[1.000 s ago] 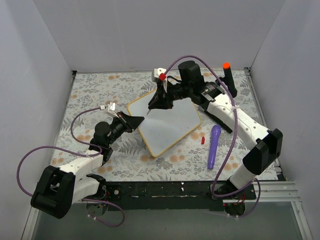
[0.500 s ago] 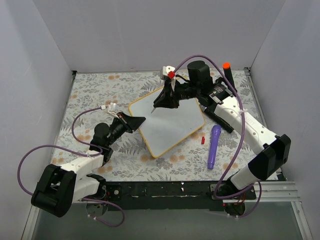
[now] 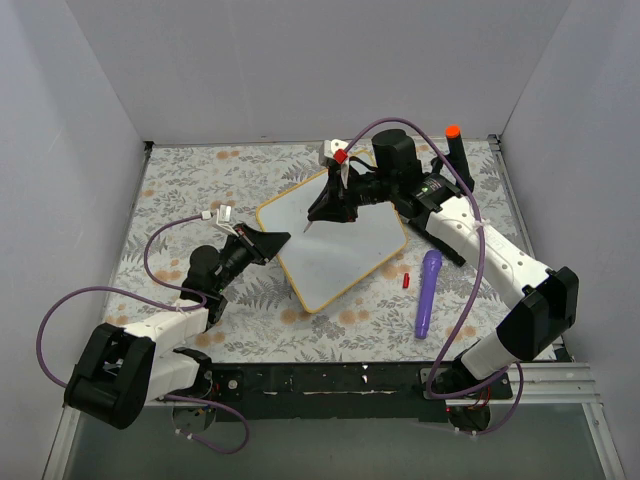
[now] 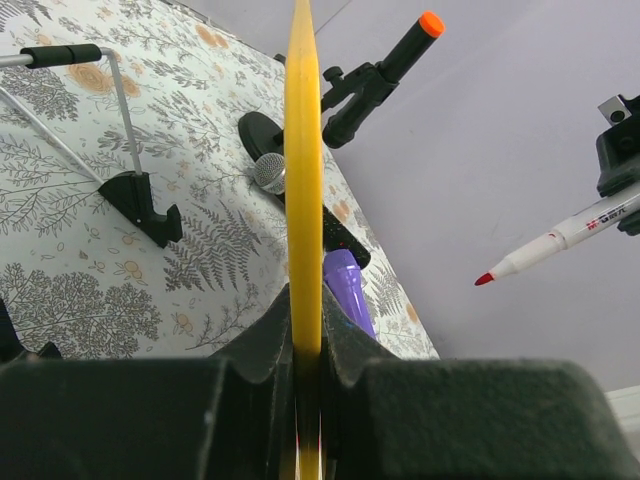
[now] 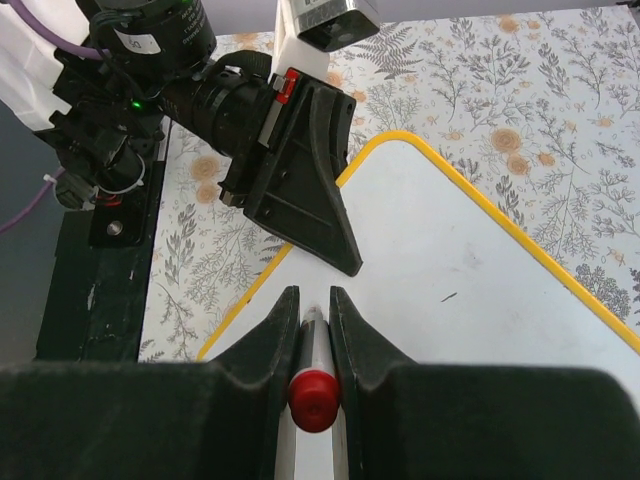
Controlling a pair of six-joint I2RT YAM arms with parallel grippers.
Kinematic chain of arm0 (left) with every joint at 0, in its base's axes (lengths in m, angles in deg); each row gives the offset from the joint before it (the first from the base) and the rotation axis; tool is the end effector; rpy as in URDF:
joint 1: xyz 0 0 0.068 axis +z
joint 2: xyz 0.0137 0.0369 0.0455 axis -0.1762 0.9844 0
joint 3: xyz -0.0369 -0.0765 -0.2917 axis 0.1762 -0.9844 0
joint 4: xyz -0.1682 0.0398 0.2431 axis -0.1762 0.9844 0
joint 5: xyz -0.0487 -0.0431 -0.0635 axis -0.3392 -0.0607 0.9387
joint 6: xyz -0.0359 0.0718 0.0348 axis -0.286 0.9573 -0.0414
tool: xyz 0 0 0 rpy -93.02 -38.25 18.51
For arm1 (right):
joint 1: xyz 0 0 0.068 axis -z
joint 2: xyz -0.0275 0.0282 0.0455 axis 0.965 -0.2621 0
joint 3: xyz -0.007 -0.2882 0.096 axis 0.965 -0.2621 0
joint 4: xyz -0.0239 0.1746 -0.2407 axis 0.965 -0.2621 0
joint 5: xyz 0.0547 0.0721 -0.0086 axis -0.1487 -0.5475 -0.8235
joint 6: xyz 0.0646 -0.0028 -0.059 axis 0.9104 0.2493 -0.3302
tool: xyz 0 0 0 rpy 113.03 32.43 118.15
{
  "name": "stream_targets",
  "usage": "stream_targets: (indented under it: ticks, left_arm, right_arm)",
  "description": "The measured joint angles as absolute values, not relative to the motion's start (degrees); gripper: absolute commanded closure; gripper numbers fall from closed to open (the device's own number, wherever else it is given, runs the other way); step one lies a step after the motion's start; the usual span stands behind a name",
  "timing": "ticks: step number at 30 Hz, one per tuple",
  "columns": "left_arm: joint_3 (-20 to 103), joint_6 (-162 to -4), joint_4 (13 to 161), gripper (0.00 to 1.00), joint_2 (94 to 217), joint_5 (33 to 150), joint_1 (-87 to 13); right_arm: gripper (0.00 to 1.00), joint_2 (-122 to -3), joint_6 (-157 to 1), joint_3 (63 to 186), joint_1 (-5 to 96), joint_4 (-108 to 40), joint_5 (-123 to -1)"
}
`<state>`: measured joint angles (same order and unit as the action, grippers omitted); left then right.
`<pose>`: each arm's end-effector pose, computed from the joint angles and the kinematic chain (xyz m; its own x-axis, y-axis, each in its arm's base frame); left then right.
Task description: Write a sentence on the whiteboard
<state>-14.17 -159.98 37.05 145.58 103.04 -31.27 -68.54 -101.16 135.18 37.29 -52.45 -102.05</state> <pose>0.2477 -0.1240 0.2177 -0.6544 -0.7545 -0.0505 0.0747 0.0020 -0.9972 0.2907 0.2956 0.4187 0.0081 -0.2353 -0.9719 -0.9987 0.0478 -0.0199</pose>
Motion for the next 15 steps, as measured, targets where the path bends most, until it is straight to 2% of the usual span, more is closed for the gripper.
stream_targets:
  ticks: [15]
  left_arm:
    - [-14.8, -159.2, 36.4, 1.0, 147.77, 102.39, -31.27]
  right_arm:
    - [0.99, -70.51, -97.53, 132.77, 37.29, -45.72, -100.15]
